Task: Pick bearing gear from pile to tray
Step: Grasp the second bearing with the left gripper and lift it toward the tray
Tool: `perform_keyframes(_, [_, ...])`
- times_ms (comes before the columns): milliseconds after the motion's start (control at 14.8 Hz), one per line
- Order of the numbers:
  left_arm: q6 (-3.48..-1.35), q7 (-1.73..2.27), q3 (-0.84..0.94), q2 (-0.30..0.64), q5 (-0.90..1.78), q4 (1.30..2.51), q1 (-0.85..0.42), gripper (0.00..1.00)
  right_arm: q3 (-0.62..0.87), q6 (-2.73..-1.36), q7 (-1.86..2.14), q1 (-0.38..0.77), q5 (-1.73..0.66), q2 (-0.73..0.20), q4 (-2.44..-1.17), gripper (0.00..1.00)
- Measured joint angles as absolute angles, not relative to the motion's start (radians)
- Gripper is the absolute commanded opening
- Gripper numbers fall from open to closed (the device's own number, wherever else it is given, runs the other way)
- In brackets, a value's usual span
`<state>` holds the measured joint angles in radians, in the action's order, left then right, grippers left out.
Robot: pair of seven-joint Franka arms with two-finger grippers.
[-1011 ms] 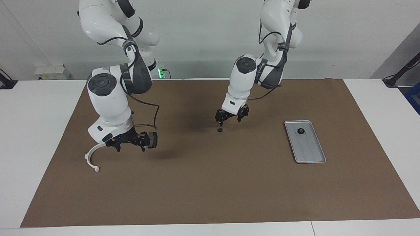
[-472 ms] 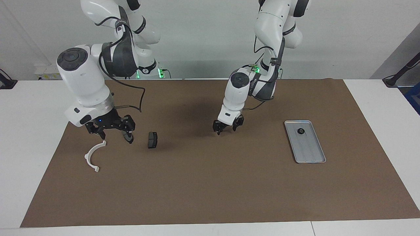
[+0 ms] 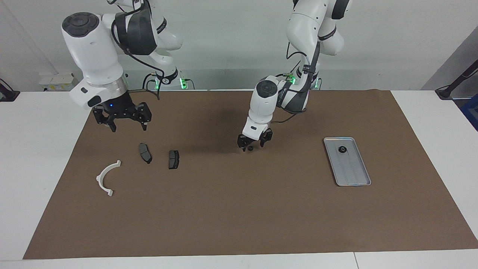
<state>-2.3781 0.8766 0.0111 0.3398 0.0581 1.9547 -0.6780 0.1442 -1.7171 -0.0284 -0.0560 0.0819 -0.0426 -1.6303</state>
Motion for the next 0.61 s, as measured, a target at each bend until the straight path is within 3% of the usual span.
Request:
perform_keyframes(337, [-2.388,0.882,0.008,0.342,0.058,1.975,-0.687,0.81,0.097,-1.693,-0.036,0.003,0.081,0.07,-1.722,1.0])
perform_keyframes(606, [-2.403,0.882,0.005,0.343,0.058,1.995,-0.687,0.52,0.085,-1.692,-0.036,0.001,0.081,0.077,-1.751,1.0])
